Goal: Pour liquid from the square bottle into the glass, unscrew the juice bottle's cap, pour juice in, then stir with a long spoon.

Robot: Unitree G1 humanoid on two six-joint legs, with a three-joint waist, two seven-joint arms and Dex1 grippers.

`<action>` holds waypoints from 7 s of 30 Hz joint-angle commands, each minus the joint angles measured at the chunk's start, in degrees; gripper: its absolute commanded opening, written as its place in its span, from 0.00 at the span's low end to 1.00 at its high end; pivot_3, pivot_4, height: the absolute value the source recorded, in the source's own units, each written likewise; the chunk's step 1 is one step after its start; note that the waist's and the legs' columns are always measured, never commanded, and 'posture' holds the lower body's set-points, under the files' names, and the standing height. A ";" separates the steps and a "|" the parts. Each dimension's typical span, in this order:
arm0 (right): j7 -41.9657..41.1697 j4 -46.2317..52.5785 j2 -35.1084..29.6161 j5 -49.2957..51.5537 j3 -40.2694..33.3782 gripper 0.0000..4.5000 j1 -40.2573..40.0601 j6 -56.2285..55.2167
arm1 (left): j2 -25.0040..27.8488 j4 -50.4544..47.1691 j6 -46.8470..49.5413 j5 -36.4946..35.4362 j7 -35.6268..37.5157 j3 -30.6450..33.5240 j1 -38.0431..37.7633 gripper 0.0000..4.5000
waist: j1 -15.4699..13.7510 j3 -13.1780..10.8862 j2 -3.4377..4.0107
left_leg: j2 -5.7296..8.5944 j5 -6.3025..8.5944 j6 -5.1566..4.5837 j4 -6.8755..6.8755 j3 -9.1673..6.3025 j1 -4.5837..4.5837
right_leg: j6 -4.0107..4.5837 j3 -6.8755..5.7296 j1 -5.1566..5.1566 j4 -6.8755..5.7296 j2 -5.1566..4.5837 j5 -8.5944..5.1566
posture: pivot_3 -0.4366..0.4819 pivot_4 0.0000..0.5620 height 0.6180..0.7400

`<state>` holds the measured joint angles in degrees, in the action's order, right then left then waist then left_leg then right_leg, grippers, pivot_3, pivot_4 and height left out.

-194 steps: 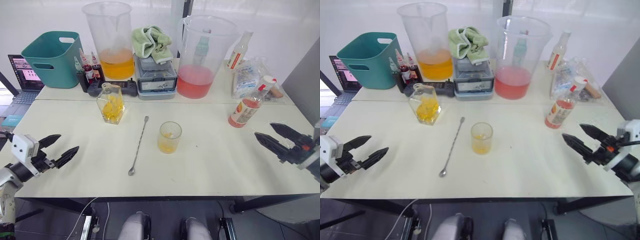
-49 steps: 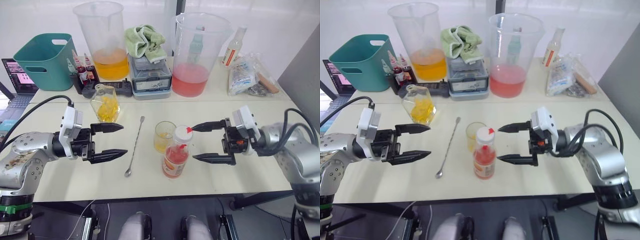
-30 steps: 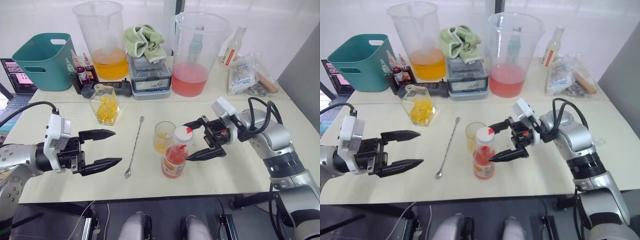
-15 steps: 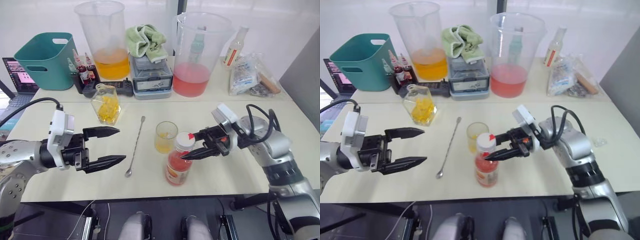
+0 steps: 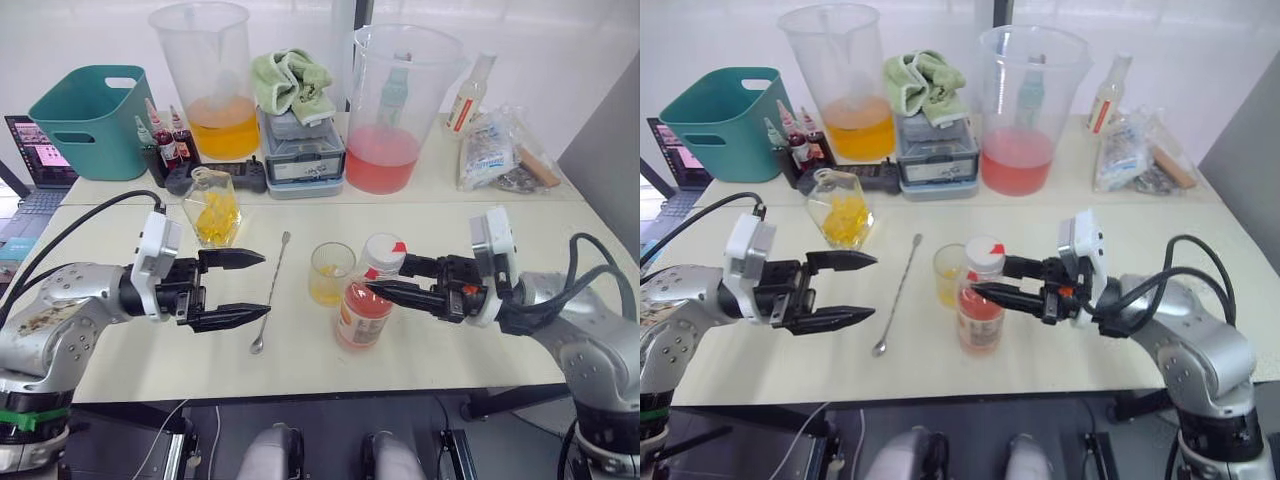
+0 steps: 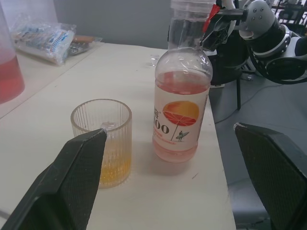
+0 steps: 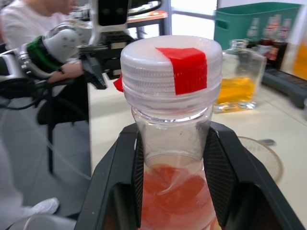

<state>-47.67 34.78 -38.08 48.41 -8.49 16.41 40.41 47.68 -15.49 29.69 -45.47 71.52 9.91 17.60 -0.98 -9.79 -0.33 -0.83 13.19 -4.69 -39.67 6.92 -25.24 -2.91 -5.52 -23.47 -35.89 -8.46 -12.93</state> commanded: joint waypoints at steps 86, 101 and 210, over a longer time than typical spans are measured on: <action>-0.21 3.09 2.63 -2.83 3.41 0.23 1.76 -1.03 | 0.27 -1.14 -1.96 1.08 2.04 0.24 -0.87 1.00 | 0.16 0.04 -0.13 | 0.01 0.02 -0.01 -0.01 -0.02 -0.01 | 0.00 0.00 0.01 0.01 0.00 -0.04 | 0.48 0.27 0.99; 6.22 2.97 3.34 -5.05 6.38 0.23 -3.32 -0.46 | -0.10 0.02 -2.93 2.48 3.83 -0.41 -0.01 1.00 | 0.22 0.05 -0.14 | -0.01 -0.20 -0.39 -0.01 -0.02 -0.01 | -0.01 0.03 0.01 0.04 0.01 -0.04 | 0.48 0.27 0.99; -31.50 -23.00 -7.33 -5.00 18.88 0.38 30.02 -10.18 | -13.84 -9.54 8.70 13.93 -13.37 -23.46 16.10 0.31 | 0.37 0.06 -0.22 | -0.01 -0.13 -0.63 -0.18 -0.16 0.03 | -0.04 0.04 0.23 0.08 0.09 -0.04 | 0.48 0.27 0.99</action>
<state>-74.59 12.58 -45.95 44.83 9.77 44.64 33.48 33.26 -24.13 36.58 -31.37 57.90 -12.33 34.57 -0.61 -9.74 -0.55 -0.84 13.05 -5.31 -39.85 6.76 -25.22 -2.95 -5.47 -23.25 -35.83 -8.37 -12.97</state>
